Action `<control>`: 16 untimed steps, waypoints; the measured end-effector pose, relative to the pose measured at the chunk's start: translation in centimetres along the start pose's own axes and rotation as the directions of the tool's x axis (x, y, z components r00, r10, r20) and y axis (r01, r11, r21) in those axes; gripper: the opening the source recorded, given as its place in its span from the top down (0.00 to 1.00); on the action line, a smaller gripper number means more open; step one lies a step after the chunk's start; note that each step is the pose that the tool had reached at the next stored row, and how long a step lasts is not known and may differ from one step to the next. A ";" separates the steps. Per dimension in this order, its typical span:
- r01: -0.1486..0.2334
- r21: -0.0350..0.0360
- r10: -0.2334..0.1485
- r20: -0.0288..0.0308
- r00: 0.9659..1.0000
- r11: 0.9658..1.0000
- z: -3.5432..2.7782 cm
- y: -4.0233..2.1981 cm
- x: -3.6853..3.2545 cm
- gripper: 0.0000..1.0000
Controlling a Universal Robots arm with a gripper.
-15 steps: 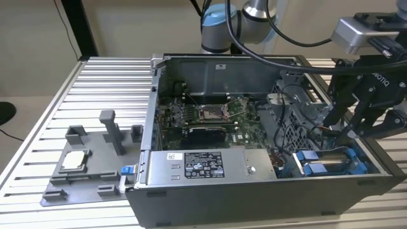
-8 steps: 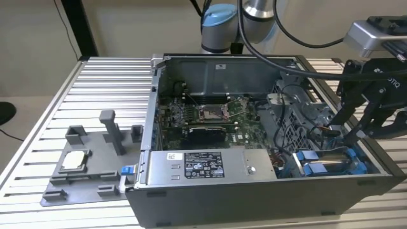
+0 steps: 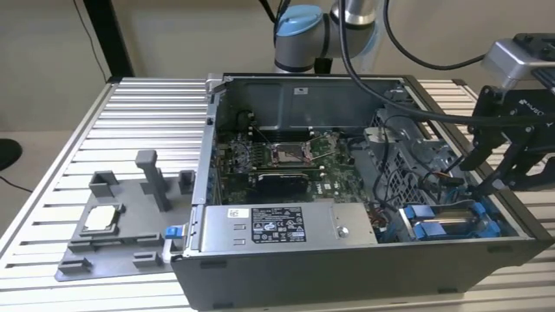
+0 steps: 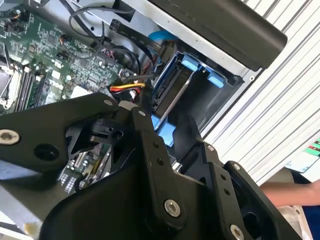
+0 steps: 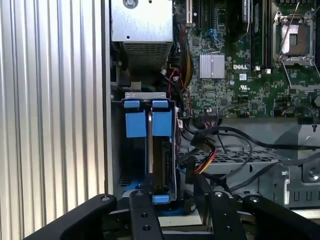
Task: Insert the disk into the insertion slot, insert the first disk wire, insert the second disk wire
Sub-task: 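Insert the disk into the insertion slot, then insert the first disk wire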
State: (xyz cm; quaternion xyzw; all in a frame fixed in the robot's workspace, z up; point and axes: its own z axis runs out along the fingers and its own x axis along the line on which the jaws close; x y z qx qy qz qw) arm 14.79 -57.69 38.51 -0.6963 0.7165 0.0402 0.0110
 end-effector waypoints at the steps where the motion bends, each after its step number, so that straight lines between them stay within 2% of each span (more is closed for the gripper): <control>1: -0.002 0.000 0.002 0.004 1.000 1.000 0.11 0.00 -0.01 0.00; 4: -0.008 0.000 0.008 0.021 1.000 1.000 0.29 0.06 -0.07 0.00; 5: -0.008 0.000 0.008 0.025 1.000 1.000 0.32 0.10 -0.10 0.00; 11: -0.009 0.001 0.009 0.027 1.000 1.000 0.38 0.18 -0.11 0.00; 16: -0.009 0.005 0.009 0.043 0.999 1.000 0.78 0.20 -0.11 0.00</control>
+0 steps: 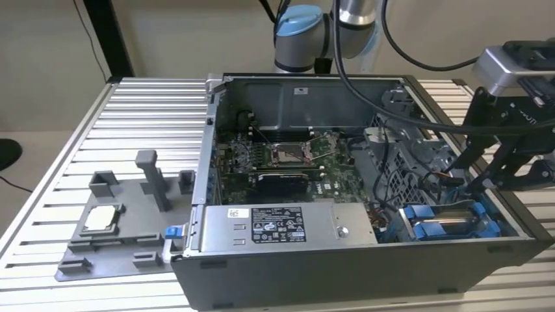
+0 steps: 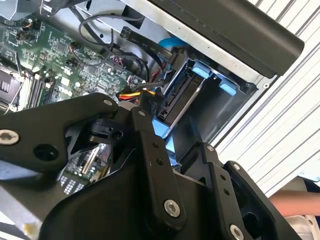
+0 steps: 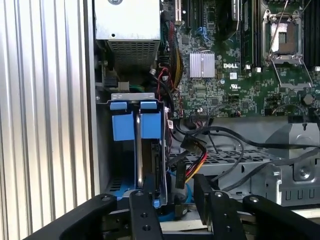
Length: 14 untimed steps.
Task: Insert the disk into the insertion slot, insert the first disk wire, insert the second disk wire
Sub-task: 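Insert the first disk wire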
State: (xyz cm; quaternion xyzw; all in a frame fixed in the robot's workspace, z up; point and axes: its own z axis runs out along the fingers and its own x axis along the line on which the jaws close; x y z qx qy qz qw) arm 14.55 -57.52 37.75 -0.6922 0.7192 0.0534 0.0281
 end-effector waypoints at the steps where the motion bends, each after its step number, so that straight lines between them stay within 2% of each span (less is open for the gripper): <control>1: -0.001 0.000 0.001 0.003 1.000 1.000 0.12 0.01 0.01 0.00; 6: -0.017 0.002 0.017 0.014 1.000 1.000 0.78 0.11 0.02 0.00; 10: -0.029 0.003 0.029 0.017 0.999 1.000 1.31 0.41 0.06 0.00; 14: -0.035 0.003 0.035 0.025 0.999 0.999 1.68 0.60 0.11 0.00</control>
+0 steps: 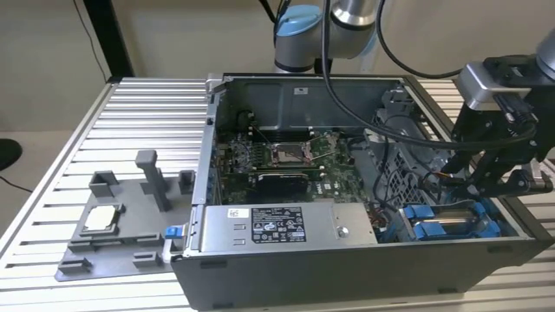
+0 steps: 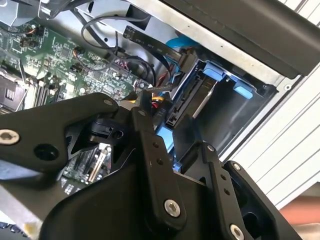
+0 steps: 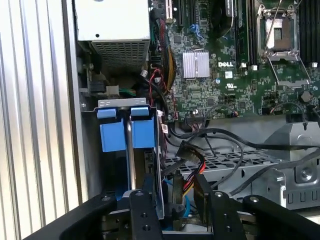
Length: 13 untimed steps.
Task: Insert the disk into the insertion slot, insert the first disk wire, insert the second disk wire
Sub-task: 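Insert the first disk wire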
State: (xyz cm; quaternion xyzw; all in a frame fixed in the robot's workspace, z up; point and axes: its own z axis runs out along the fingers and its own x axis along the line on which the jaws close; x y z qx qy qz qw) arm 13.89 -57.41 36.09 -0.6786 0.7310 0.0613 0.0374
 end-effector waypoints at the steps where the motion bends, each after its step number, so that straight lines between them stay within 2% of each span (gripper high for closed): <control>1: 0.000 0.000 0.000 0.000 1.000 1.000 0.01 0.00 0.00 0.00; 6: 0.000 0.000 0.000 0.001 1.000 1.000 0.02 0.01 0.00 0.00; 13: -0.001 -0.004 0.001 0.003 1.000 1.000 -0.12 -0.04 -0.02 0.00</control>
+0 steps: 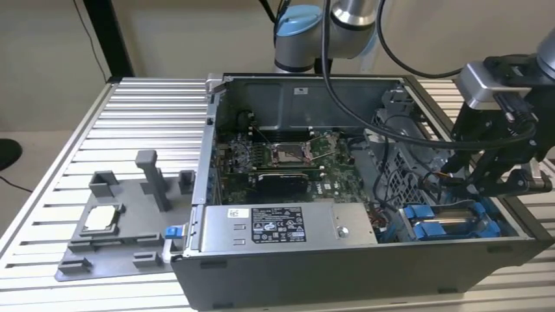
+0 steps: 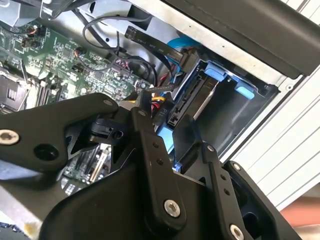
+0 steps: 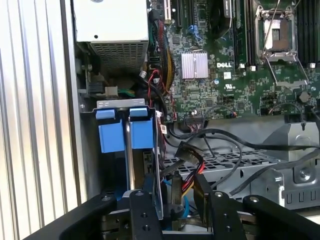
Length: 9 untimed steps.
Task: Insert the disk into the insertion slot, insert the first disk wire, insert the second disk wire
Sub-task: 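Insert the first disk wire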
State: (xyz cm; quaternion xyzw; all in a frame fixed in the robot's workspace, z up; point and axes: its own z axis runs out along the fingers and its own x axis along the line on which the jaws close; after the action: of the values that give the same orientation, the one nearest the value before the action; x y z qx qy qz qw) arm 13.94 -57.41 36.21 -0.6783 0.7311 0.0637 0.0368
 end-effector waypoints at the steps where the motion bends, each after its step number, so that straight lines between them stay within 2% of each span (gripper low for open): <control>1: 0.000 0.000 0.000 0.000 1.000 1.000 -0.01 -0.01 0.00 0.00; 6: 0.000 0.000 0.000 0.000 1.000 1.000 -0.01 -0.05 0.00 0.00; 7: 0.000 0.000 0.000 0.001 1.000 1.000 -0.02 -0.05 -0.01 1.00; 9: 0.000 0.000 0.000 0.001 1.000 1.000 -0.01 -0.06 -0.01 1.00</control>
State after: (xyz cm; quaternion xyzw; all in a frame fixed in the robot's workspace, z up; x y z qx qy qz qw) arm 14.00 -57.41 36.22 -0.6783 0.7310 0.0640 0.0370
